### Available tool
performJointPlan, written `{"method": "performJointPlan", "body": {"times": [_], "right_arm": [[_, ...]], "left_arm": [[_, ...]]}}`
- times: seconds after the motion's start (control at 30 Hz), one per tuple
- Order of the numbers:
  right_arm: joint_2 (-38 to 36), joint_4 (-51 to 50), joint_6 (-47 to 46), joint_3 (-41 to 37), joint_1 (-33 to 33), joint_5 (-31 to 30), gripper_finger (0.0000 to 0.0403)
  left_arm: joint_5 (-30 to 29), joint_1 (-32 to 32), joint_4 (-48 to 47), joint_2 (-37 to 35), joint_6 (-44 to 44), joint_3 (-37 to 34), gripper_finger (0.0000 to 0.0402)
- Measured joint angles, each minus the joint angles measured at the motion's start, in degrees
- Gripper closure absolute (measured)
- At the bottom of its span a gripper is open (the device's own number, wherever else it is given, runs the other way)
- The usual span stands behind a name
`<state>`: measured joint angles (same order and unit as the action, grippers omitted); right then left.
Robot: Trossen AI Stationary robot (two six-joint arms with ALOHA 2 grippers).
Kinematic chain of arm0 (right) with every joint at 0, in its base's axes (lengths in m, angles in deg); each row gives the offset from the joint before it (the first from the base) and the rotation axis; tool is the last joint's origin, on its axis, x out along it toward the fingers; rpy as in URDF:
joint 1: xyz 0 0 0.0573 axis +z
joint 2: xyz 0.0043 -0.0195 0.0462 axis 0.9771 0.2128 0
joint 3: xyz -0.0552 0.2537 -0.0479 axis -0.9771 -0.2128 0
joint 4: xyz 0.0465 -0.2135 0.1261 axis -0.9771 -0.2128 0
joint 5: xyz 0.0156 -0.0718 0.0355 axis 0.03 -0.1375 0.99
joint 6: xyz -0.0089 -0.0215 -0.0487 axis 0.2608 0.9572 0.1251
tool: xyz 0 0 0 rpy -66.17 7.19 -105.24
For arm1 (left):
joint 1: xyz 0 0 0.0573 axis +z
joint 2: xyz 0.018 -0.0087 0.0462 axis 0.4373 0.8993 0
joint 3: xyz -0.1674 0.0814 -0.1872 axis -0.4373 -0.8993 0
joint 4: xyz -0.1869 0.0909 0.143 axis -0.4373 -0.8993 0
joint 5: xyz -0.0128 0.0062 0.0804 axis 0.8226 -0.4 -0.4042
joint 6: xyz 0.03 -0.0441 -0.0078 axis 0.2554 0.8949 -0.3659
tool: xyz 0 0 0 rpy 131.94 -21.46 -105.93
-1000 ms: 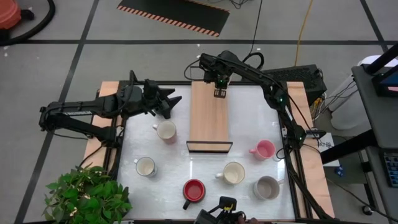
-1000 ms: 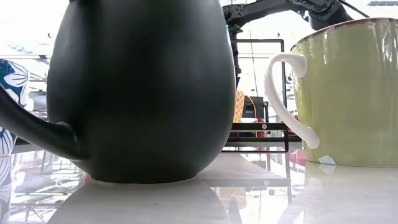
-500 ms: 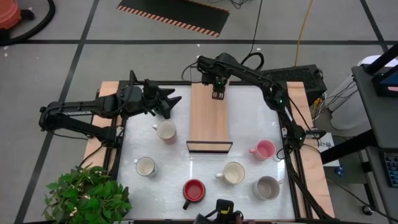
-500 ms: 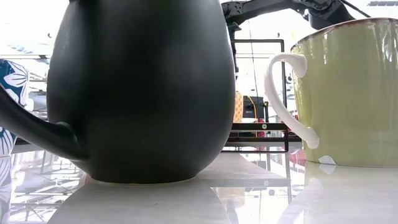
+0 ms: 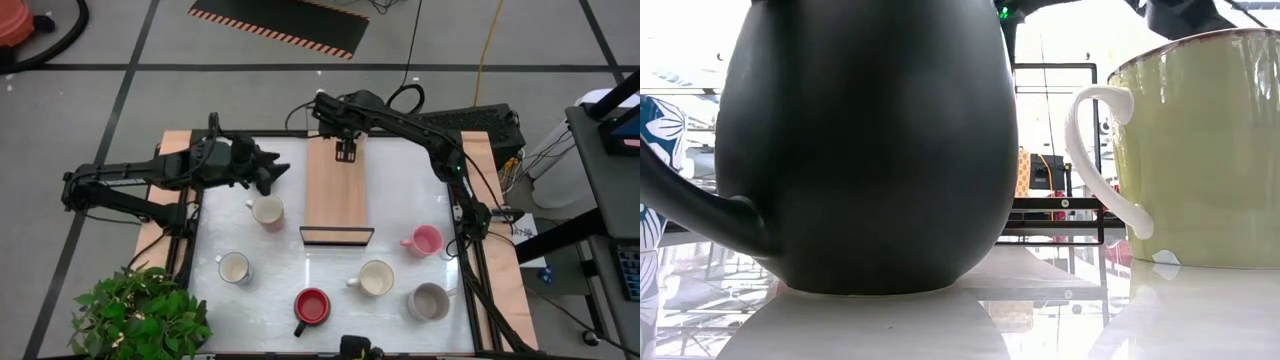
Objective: Place coffee mugs
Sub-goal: Put the top black mug on the shelf
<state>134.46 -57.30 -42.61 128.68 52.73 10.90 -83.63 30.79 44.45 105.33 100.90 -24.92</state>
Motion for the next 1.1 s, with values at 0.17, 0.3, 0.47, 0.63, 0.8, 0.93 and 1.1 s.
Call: {"method": "performJointPlan", "body": {"times": [0.17,0.3,0.47,0.63,0.8,0.93,1.1], "right_arm": [[-4.7,0.9,-6.5,0.0,1.4,2.5,0.0173],[-8.4,4.1,-14.7,0.0,1.8,8.2,0.0174],[-12.0,10.5,-20.9,0.0,2.7,10.7,0.0174],[-14.4,13.2,-20.2,0.0,3.5,10.7,0.0174],[-14.9,13.5,-24.6,0.0,3.3,10.5,0.0174],[-14.8,12.4,-27.0,0.0,3.5,10.6,0.0174],[-14.9,11.7,-31.3,0.0,4.3,10.5,0.0174]], "left_arm": [[2.5,0.5,-6.1,-0.3,-0.2,0.0,0.0126],[5.2,1.7,-12.5,-0.3,-0.5,0.8,0.0134],[5.4,3.6,-18.7,-0.1,-1.0,0.8,0.0173],[6.9,6.3,-23.1,-0.1,-2.4,0.8,0.0208],[7.8,8.6,-26.7,-0.1,-2.9,0.8,0.022],[8.2,10.4,-30.2,0.0,-2.9,0.8,0.022],[11.8,13.0,-33.5,0.5,-2.9,0.8,0.0219]]}}
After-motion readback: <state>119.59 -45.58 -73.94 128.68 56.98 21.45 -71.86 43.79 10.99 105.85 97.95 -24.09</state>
